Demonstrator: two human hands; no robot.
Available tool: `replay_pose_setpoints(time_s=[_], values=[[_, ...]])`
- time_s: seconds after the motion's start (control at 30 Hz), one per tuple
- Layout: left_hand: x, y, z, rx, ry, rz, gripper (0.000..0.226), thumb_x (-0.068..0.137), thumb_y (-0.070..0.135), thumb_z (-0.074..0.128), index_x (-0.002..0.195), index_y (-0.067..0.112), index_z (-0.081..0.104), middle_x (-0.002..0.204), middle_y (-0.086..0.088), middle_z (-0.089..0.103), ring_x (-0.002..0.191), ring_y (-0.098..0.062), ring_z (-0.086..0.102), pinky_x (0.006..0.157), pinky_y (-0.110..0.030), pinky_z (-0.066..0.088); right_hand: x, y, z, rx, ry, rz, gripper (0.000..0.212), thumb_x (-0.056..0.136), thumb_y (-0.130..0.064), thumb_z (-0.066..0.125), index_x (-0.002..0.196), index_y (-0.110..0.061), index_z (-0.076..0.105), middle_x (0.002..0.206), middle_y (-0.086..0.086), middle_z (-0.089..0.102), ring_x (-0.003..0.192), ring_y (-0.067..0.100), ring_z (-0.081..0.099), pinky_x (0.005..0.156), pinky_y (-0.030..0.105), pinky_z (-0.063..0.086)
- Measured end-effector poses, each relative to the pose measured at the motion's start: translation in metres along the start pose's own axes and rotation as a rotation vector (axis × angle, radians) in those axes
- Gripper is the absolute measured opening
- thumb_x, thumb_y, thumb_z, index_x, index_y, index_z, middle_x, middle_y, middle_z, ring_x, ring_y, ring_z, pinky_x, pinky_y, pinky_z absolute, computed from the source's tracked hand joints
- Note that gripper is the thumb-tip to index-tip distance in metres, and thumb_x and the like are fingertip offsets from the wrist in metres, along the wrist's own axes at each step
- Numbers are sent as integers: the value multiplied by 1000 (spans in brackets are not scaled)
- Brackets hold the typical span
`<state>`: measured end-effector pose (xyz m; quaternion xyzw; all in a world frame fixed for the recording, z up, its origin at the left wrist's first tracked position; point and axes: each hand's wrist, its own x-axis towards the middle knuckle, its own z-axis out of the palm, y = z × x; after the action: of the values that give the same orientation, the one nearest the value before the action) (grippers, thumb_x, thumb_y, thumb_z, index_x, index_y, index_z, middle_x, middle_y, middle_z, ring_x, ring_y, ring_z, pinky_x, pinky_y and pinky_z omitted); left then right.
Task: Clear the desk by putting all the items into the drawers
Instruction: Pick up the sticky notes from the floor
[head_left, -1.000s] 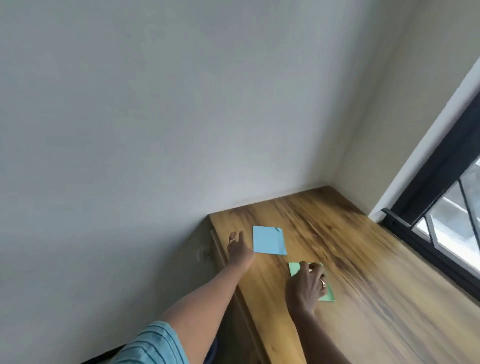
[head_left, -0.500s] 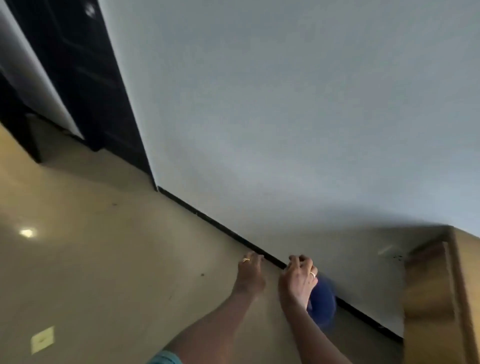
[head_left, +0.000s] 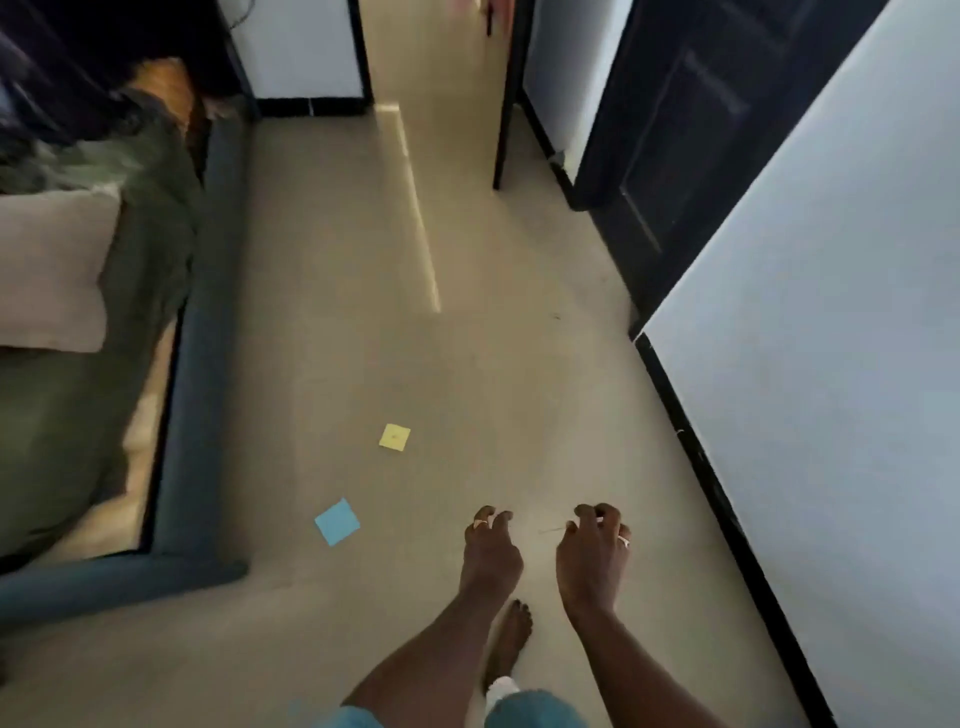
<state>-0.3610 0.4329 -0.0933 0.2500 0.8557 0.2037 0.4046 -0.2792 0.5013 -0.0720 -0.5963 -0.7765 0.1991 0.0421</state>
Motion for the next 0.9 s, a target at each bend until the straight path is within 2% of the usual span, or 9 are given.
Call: replay_pose_setpoints(time_s=[0.13,0.3,0.43,0.53,0.67,0.73,0.8,0.9], values=[[36,-66,-37,-158,40,-232,57,91,3,41,145,18,33,156,-3,19,144,-21,20,117,-29,20,27,-51,57,-71,-187,-105,29,89,-14,59,118,-8,61,127,13,50,115,35,48,94,39,42],[99,-149,-62,-302,134,-550,54,90,1,42,142,13,39,151,-8,31,138,-25,33,115,-29,27,89,-102,129,-89,-371,-178,35,90,-16,59,124,-8,56,133,10,44,117,31,47,96,37,41],[160,-214,-62,-387,165,-728,51,95,9,43,145,9,34,150,-9,36,140,-23,31,114,-26,24,144,-126,206,-219,-505,-332,39,90,-21,59,127,-9,53,137,7,43,119,29,48,98,33,39],[212,-274,-45,-473,187,-843,50,97,14,43,146,5,32,150,-9,37,138,-23,34,111,-25,26,182,-137,285,-331,-605,-409,43,92,-24,57,132,-10,49,141,7,40,124,28,45,100,33,38],[301,-374,3,-592,210,-994,43,97,14,46,136,-2,44,140,-20,48,130,-32,46,104,-32,39,231,-145,428,-410,-737,-508,47,91,-26,58,134,-9,46,139,9,43,127,29,44,102,35,36],[346,-417,23,-626,233,-1053,42,95,16,51,132,-6,48,136,-23,51,127,-34,48,103,-34,40,255,-146,497,-402,-774,-538,48,90,-28,59,133,-10,48,139,10,45,129,28,43,102,35,36],[391,-456,46,-639,263,-1100,49,92,24,57,128,-9,48,133,-25,52,126,-35,48,104,-36,40,277,-147,564,-386,-778,-541,45,89,-28,61,129,-9,52,138,10,47,129,25,43,103,34,35],[438,-490,72,-551,309,-1157,77,85,38,67,136,-9,35,140,-24,40,134,-35,37,107,-40,34,302,-156,637,-398,-755,-539,38,88,-25,64,118,-2,60,129,16,52,123,31,48,98,38,39]])
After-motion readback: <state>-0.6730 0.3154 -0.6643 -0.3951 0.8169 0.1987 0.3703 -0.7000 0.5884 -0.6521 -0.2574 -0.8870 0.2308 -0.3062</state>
